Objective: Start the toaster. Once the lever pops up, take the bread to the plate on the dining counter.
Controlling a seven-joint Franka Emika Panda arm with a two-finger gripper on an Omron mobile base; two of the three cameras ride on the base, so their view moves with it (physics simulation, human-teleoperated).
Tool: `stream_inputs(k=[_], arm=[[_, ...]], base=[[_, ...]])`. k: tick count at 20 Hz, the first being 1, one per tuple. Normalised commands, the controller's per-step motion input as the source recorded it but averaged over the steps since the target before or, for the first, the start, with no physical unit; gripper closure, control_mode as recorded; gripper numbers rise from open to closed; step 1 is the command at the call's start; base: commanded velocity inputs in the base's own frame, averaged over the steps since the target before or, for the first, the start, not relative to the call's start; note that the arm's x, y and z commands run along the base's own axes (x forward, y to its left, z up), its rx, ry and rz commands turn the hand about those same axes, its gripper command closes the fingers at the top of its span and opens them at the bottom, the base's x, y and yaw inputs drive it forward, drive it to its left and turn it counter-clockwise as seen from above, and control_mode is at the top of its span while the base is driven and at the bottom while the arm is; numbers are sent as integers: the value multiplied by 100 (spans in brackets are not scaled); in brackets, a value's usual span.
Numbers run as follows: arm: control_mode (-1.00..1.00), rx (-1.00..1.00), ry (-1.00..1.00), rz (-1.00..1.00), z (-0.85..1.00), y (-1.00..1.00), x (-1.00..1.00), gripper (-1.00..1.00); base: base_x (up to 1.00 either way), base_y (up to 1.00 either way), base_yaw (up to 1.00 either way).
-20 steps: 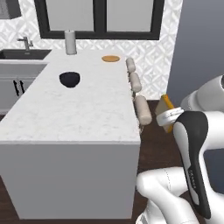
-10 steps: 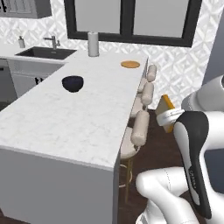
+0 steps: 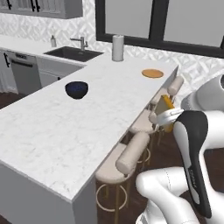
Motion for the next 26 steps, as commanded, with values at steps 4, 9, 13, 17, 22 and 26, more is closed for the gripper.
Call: stream_inputs(k=[4,9,13,17,22,26], arm=[[100,0,0,0,0,0,0,100],[100,0,0,0,0,0,0,100],[100,0,0,0,0,0,0,100],[100,0,0,0,0,0,0,100],[100,0,0,0,0,0,0,100],[100,0,0,0,0,0,0,100]], base=[[15,-100,39],[51,-100,41],[47,-100,38],[36,-100,36],[29,-100,32],[16,-100,29]])
